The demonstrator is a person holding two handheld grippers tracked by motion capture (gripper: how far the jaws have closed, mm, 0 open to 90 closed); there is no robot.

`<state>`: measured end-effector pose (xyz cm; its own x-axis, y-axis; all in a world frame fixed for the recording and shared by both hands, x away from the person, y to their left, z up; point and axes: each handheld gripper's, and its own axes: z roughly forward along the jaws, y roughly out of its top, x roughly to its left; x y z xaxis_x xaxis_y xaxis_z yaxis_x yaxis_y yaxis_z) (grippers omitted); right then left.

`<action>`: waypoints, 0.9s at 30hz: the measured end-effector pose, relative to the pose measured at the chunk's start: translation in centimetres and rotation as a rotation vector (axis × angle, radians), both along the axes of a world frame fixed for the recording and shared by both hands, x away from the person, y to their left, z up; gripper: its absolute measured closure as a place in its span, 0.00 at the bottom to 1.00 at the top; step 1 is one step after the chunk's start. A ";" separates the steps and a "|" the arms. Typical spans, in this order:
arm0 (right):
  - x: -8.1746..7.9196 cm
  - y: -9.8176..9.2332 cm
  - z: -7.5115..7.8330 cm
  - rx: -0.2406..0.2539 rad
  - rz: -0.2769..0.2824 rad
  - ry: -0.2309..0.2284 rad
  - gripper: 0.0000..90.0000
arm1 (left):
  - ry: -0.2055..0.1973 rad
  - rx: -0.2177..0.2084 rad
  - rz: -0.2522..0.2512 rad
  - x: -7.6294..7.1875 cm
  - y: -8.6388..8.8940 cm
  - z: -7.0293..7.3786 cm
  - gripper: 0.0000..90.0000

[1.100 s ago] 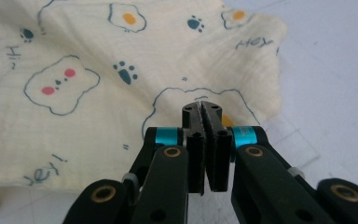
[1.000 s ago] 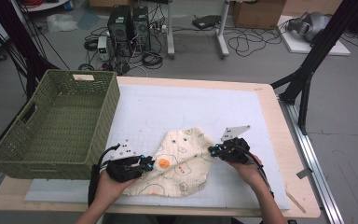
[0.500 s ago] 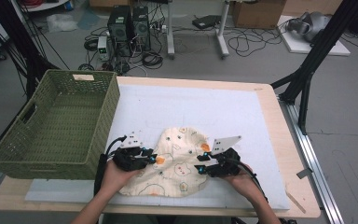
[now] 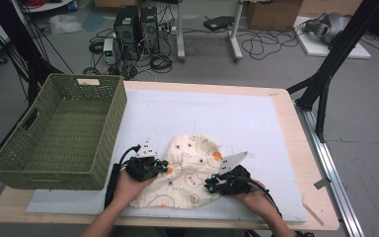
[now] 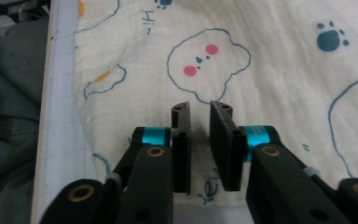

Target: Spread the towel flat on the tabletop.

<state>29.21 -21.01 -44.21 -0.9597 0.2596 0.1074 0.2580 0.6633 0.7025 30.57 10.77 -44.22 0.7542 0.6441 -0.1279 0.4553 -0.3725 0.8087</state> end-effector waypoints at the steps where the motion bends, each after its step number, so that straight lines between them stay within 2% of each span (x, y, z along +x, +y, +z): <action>1: 0.0 -0.1 0.1 -0.004 0.010 -0.004 0.99 | -0.004 -0.004 -0.002 0.0 0.1 0.2 0.96; 2: -0.1 -0.3 0.1 -0.006 0.010 -0.013 0.99 | -0.004 -0.004 -0.002 0.0 0.1 0.2 0.95; 3: -0.3 -0.5 0.2 -0.001 0.013 -0.002 0.99 | -0.008 -0.025 0.002 0.0 0.3 0.4 0.94; 6: -0.8 -1.4 0.8 -0.011 0.016 -0.025 0.99 | -0.016 -0.036 0.010 -0.1 0.5 0.6 0.87; 11: -1.6 -3.3 1.8 0.018 -0.009 -0.034 0.99 | -0.023 -0.059 0.029 0.1 0.8 0.6 0.79; 13: -2.0 -4.1 1.9 0.030 -0.020 -0.027 0.99 | -0.025 -0.063 0.032 0.1 0.8 0.7 0.79; 15: -2.3 -4.8 1.8 0.020 -0.009 -0.016 0.99 | -0.028 -0.060 0.036 0.1 1.0 0.7 0.78; 18: -3.0 -5.5 1.4 0.010 0.019 0.031 0.99 | -0.025 -0.057 0.045 0.2 1.1 0.6 0.77; 20: -3.3 -5.5 1.3 0.015 0.028 0.028 0.95 | -0.021 -0.051 0.047 0.4 1.0 0.5 0.77; 23: -2.5 -5.2 1.6 0.049 -0.016 0.000 0.85 | -0.009 -0.036 0.043 0.6 0.6 0.1 0.78; 27: -0.7 -4.5 2.2 0.061 -0.098 -0.053 0.80 | 0.004 -0.024 0.044 1.1 0.3 -0.3 0.79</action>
<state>28.56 -25.46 -42.00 -0.9350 0.3467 0.0753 0.2805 0.5924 0.7552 31.65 11.11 -44.50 0.7243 0.6736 -0.1472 0.4744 -0.3320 0.8153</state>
